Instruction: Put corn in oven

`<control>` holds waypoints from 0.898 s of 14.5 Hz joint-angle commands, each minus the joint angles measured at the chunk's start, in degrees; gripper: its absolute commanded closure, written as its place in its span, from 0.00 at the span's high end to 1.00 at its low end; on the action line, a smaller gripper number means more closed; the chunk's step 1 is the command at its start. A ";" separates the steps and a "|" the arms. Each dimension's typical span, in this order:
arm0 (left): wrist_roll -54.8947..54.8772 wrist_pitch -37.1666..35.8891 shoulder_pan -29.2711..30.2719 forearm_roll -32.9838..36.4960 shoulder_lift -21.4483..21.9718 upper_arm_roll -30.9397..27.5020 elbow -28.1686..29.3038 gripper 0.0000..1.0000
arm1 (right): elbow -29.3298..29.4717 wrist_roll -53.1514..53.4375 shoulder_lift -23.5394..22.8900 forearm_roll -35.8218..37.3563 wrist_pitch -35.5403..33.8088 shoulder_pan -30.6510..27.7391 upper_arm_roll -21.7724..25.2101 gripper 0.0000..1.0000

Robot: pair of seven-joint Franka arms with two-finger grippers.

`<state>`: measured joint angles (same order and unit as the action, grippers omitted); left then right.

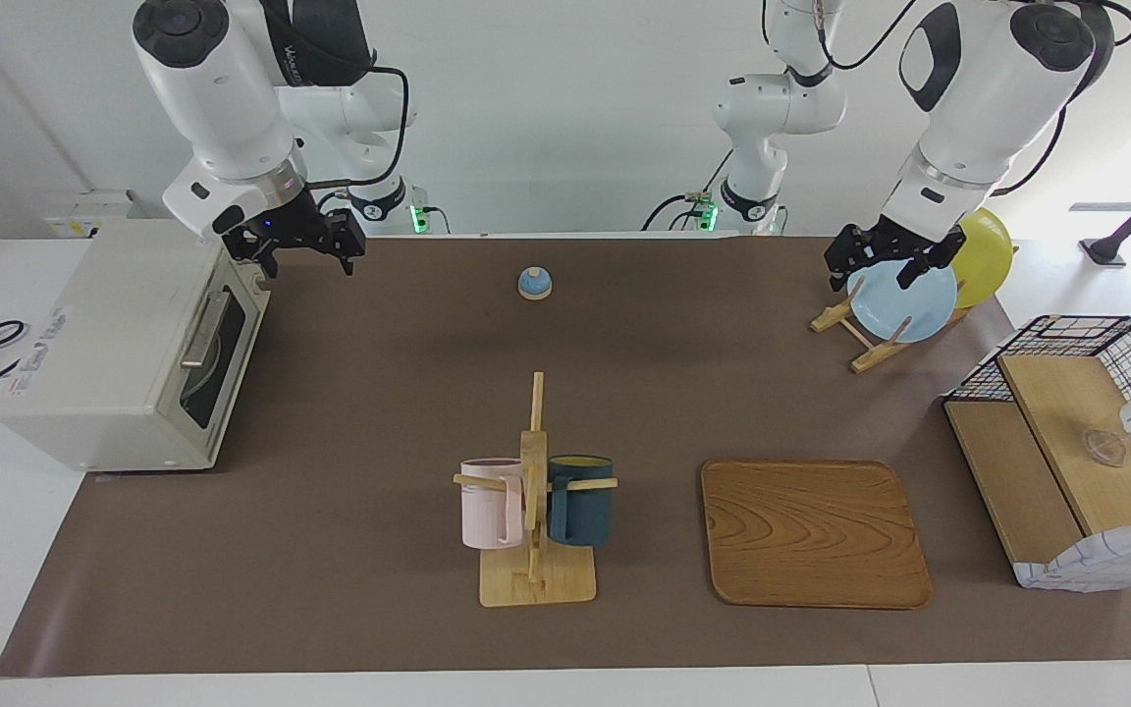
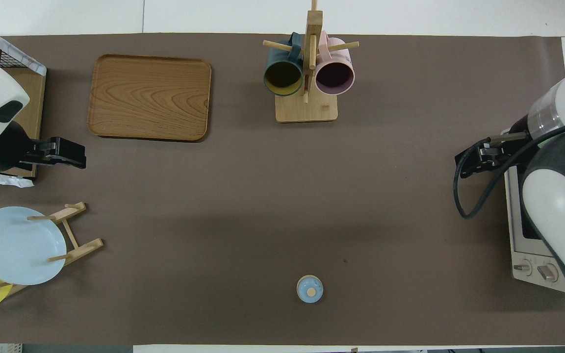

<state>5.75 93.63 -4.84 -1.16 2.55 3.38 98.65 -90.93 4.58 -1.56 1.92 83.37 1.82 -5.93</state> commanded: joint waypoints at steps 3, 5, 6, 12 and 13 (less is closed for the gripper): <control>-0.12 -0.91 0.35 0.98 1.05 0.14 0.49 1.00 | 1.63 -1.06 -0.90 0.27 -0.49 0.11 0.49 1.00; -0.12 -0.91 0.35 0.98 1.14 0.23 0.49 1.00 | 1.63 -1.06 -0.81 0.10 -0.48 0.20 0.40 1.00; -0.12 -0.91 0.35 0.98 1.14 0.14 0.49 1.00 | 1.63 -1.06 -0.81 0.10 -0.48 0.11 0.40 1.00; -0.12 -0.91 0.35 0.98 1.14 0.14 0.49 1.00 | 1.28 -1.15 -0.46 -2.45 -0.31 -2.17 0.57 1.00; -0.12 -0.91 0.35 0.98 1.14 0.14 0.49 1.00 | 1.28 -1.24 -0.46 -2.36 -0.31 -2.18 0.57 1.00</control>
<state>5.75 93.63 -4.83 -1.16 2.55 3.38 98.65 -90.47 4.58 -1.58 0.80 83.37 0.70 -5.38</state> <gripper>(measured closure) 0.000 0.000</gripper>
